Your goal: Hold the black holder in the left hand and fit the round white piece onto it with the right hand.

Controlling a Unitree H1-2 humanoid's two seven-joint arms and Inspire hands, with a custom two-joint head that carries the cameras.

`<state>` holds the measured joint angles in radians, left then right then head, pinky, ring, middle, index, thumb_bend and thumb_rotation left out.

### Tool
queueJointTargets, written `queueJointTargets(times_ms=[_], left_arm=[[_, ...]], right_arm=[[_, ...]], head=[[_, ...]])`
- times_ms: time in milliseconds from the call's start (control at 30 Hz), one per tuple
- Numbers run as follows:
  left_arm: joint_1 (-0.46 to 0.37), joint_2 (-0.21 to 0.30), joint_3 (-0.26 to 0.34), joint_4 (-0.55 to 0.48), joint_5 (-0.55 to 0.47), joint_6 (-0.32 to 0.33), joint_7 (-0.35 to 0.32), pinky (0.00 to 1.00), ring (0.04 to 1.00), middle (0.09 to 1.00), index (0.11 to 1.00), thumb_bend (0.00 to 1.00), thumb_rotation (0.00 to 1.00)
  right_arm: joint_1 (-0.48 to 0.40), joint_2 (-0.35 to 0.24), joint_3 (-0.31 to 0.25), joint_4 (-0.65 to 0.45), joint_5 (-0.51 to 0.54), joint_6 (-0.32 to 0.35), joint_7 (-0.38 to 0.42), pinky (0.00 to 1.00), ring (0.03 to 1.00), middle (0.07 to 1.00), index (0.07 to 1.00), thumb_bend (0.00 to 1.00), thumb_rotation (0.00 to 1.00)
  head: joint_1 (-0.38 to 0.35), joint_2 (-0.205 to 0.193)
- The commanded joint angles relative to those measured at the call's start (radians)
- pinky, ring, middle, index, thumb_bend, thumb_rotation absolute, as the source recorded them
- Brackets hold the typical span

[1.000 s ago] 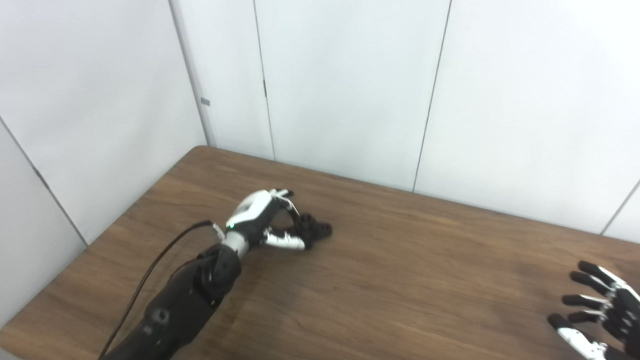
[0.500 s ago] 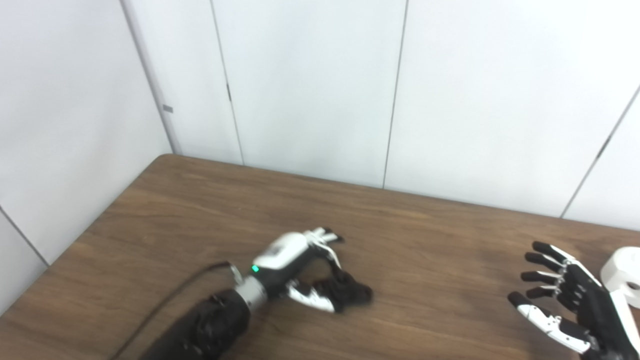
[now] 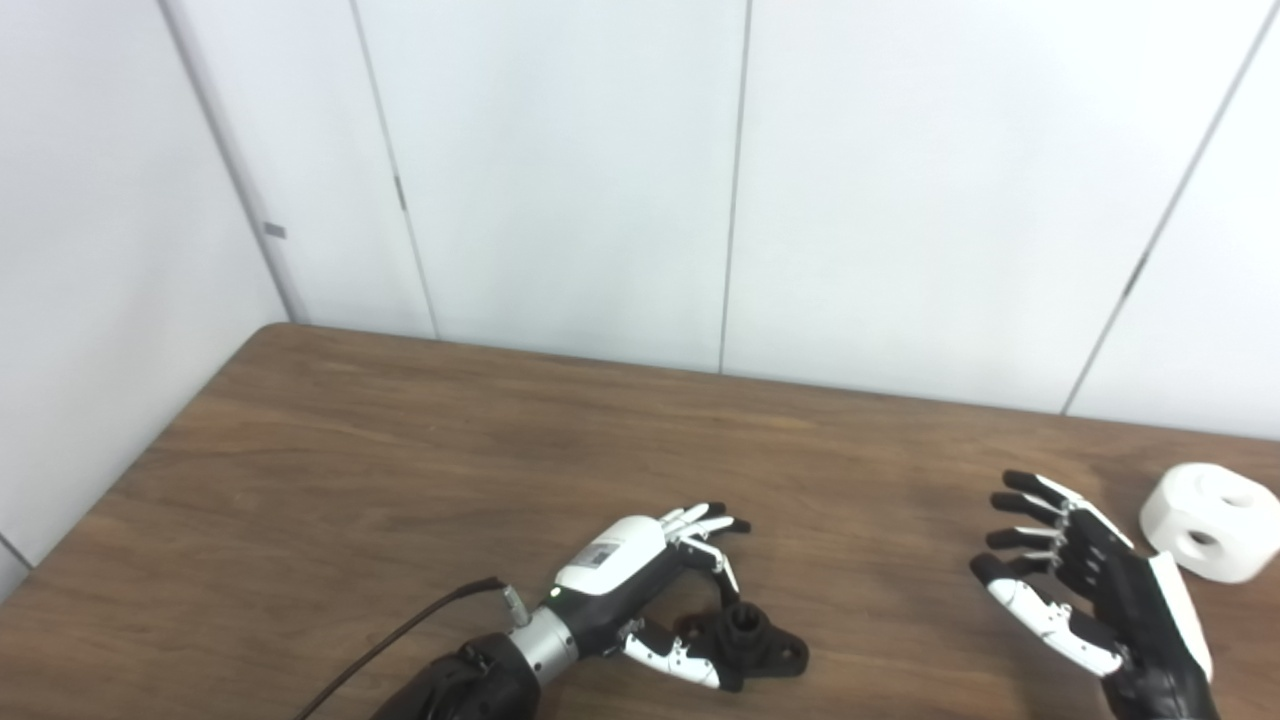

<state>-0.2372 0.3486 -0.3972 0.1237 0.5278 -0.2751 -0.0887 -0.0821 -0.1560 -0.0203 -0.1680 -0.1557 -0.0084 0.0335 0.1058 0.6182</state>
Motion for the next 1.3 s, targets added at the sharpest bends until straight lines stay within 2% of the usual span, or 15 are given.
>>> queueJointTargets(times_ms=[0, 167, 267, 367, 400, 433, 467, 600, 633, 700, 900, 1067, 1167, 1233, 1267], left_arm=[[-0.012, -0.004, -0.026, 0.03, 0.046, -0.012, -0.023, 0.96, 0.999, 0.93, 0.482, 0.52, 0.06], [-0.011, 0.012, -0.012, 0.05, 0.066, -0.004, -0.019, 0.99, 1.0, 0.929, 0.483, 0.52, 0.05], [-0.003, 0.026, -0.003, 0.058, 0.083, 0.003, -0.014, 1.0, 0.999, 0.932, 0.483, 0.52, 0.05], [0.0, 0.038, 0.0, 0.077, 0.089, -0.018, -0.001, 0.99, 0.99, 0.93, 0.484, 0.52, 0.05], [0.0, 0.043, 0.002, 0.087, 0.087, -0.03, 0.005, 0.99, 0.988, 0.928, 0.484, 0.52, 0.05], [0.001, 0.047, 0.003, 0.092, 0.087, -0.038, 0.01, 0.98, 0.985, 0.927, 0.484, 0.52, 0.05], [0.001, 0.051, 0.005, 0.101, 0.087, -0.051, 0.018, 0.97, 0.984, 0.925, 0.484, 0.52, 0.05], [0.002, 0.06, 0.017, 0.136, 0.092, -0.121, 0.069, 0.89, 0.938, 0.885, 0.483, 0.52, 0.05], [0.004, 0.061, 0.02, 0.138, 0.092, -0.129, 0.073, 0.89, 0.93, 0.877, 0.483, 0.52, 0.05], [0.005, 0.064, 0.025, 0.152, 0.093, -0.148, 0.082, 0.9, 0.926, 0.872, 0.483, 0.52, 0.05], [-0.02, 0.074, 0.007, 0.24, 0.092, -0.193, 0.112, 0.87, 0.915, 0.87, 0.483, 0.52, 0.05], [-0.048, 0.094, -0.057, 0.292, 0.061, -0.195, 0.171, 0.84, 0.919, 0.882, 0.482, 0.52, 0.05], [-0.055, 0.096, -0.065, 0.303, 0.05, -0.194, 0.171, 0.85, 0.933, 0.891, 0.482, 0.52, 0.05], [-0.055, 0.093, -0.058, 0.303, 0.04, -0.194, 0.159, 0.86, 0.943, 0.895, 0.483, 0.52, 0.05], [-0.054, 0.091, -0.055, 0.302, 0.037, -0.194, 0.156, 0.86, 0.944, 0.896, 0.483, 0.52, 0.05]], right_arm=[[-0.033, 0.005, 0.001, -0.015, 0.009, -0.039, -0.007, 0.52, 0.63, 0.751, 0.784, 0.54, 0.37], [-0.048, 0.007, 0.003, -0.005, -0.005, -0.055, -0.017, 0.52, 0.636, 0.747, 0.779, 0.56, 0.41], [-0.059, 0.005, 0.003, -0.018, -0.008, -0.046, -0.013, 0.52, 0.644, 0.746, 0.777, 0.6, 0.45], [-0.081, -0.019, 0.006, -0.06, -0.042, -0.015, -0.002, 0.53, 0.647, 0.747, 0.778, 0.61, 0.41], [-0.094, -0.031, 0.004, -0.067, -0.054, -0.018, 0.0, 0.52, 0.646, 0.745, 0.776, 0.62, 0.38], [-0.105, -0.045, 0.002, -0.073, -0.07, -0.019, 0.002, 0.51, 0.64, 0.741, 0.77, 0.64, 0.35], [-0.118, -0.062, 0.002, -0.074, -0.101, -0.022, 0.0, 0.51, 0.633, 0.738, 0.765, 0.65, 0.32], [-0.16, -0.154, -0.006, -0.083, -0.263, -0.011, -0.017, 0.51, 0.639, 0.745, 0.763, 0.7, 0.31], [-0.169, -0.182, -0.016, -0.082, -0.305, -0.01, -0.028, 0.51, 0.649, 0.746, 0.757, 0.7, 0.28], [-0.186, -0.232, -0.046, -0.084, -0.367, 0.007, -0.043, 0.52, 0.663, 0.749, 0.754, 0.71, 0.26], [-0.229, -0.328, -0.152, -0.061, -0.4, 0.019, -0.08, 0.51, 0.639, 0.719, 0.726, 0.65, 0.14], [-0.259, -0.39, -0.182, -0.025, -0.456, 0.114, -0.07, 0.57, 0.718, 0.785, 0.772, 0.7, 0.24], [-0.279, -0.434, -0.185, 0.013, -0.474, 0.173, -0.04, 0.69, 0.859, 0.896, 0.853, 0.72, 0.33], [-0.288, -0.452, -0.185, 0.032, -0.456, 0.206, -0.008, 0.71, 0.902, 0.954, 0.889, 0.76, 0.48], [-0.29, -0.454, -0.188, 0.041, -0.434, 0.214, 0.004, 0.71, 0.907, 0.963, 0.895, 0.77, 0.52]], head=[[-0.014, 0.003], [-0.103, 0.009], [-0.191, -0.001], [-0.284, -0.031], [-0.347, -0.054], [-0.347, -0.054], [-0.403, -0.074], [-0.505, -0.122], [-0.505, -0.122], [-0.564, -0.155], [-0.648, -0.201], [-0.684, -0.22], [-0.687, -0.221], [-0.685, -0.222], [-0.681, -0.221]])
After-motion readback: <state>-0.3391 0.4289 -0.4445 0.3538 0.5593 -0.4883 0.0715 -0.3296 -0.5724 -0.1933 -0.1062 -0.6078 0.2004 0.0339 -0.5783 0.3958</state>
